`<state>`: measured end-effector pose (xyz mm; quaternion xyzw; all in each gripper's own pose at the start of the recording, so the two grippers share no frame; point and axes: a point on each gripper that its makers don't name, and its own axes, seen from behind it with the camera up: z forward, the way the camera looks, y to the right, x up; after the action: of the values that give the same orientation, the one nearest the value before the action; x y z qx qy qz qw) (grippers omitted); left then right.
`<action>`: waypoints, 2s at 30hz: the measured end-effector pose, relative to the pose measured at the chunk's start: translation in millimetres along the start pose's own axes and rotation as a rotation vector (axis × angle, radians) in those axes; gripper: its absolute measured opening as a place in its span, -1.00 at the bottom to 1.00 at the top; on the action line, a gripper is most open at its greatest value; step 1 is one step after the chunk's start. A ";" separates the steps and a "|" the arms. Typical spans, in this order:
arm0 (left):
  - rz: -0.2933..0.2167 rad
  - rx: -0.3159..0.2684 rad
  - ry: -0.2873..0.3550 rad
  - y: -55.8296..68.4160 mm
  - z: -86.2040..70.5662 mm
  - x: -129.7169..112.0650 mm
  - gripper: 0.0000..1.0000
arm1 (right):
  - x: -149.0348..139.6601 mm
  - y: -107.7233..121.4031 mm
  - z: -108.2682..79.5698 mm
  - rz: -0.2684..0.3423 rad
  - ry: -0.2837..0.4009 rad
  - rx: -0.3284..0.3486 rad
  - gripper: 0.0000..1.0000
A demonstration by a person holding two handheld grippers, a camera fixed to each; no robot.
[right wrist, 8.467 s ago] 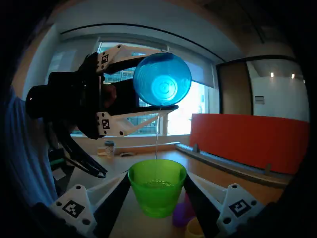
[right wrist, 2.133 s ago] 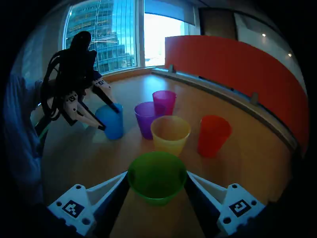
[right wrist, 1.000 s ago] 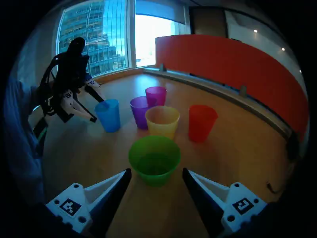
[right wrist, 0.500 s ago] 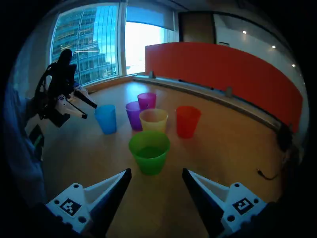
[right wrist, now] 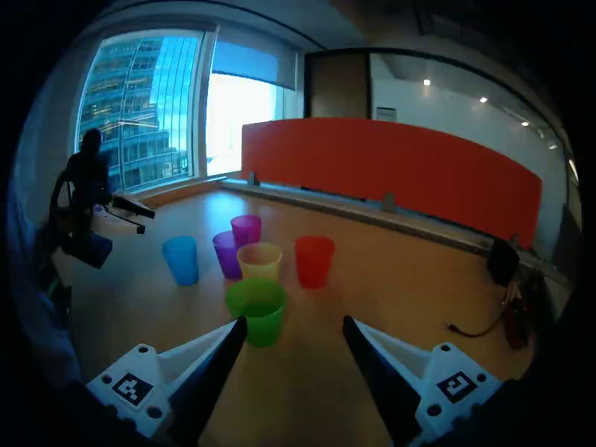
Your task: Pour water
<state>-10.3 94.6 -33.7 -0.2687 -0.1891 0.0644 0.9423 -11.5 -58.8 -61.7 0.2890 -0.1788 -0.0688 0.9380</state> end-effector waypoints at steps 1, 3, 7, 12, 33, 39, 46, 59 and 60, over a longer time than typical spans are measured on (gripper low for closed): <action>0.001 0.018 0.020 -3.5 -2.2 4.1 0.91 | 5.0 2.1 -1.9 0.006 0.019 -0.015 1.00; 0.003 0.050 0.056 -9.5 -6.8 11.6 0.91 | 13.9 6.0 -5.0 0.015 0.054 -0.041 0.99; 0.014 0.119 0.132 -20.7 -19.1 28.1 0.91 | 33.1 16.2 -10.2 0.033 0.124 -0.098 0.99; 0.023 0.200 0.210 -32.7 -32.7 45.1 0.91 | 54.4 29.8 -14.5 0.050 0.206 -0.170 0.99; -0.028 0.405 0.429 -55.0 -63.3 86.7 0.91 | 100.8 72.2 -37.3 0.124 0.419 -0.443 0.99; -0.059 0.445 0.437 -64.6 -68.0 84.6 0.91 | 110.5 76.2 -42.6 0.129 0.459 -0.492 0.99; -0.059 0.502 0.435 -73.9 -69.2 80.1 0.91 | 115.6 75.5 -43.9 0.126 0.466 -0.517 0.99; -0.080 0.568 0.450 -85.9 -67.8 74.0 0.91 | 114.7 71.6 -45.3 0.120 0.444 -0.530 0.99; -0.082 0.569 0.451 -86.1 -66.7 72.6 0.91 | 114.6 70.7 -45.6 0.121 0.444 -0.530 0.99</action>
<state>84.2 5.6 -17.0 0.0047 0.0384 0.0158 0.9991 113.6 -3.6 -22.8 0.0321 0.0367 0.0071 0.9988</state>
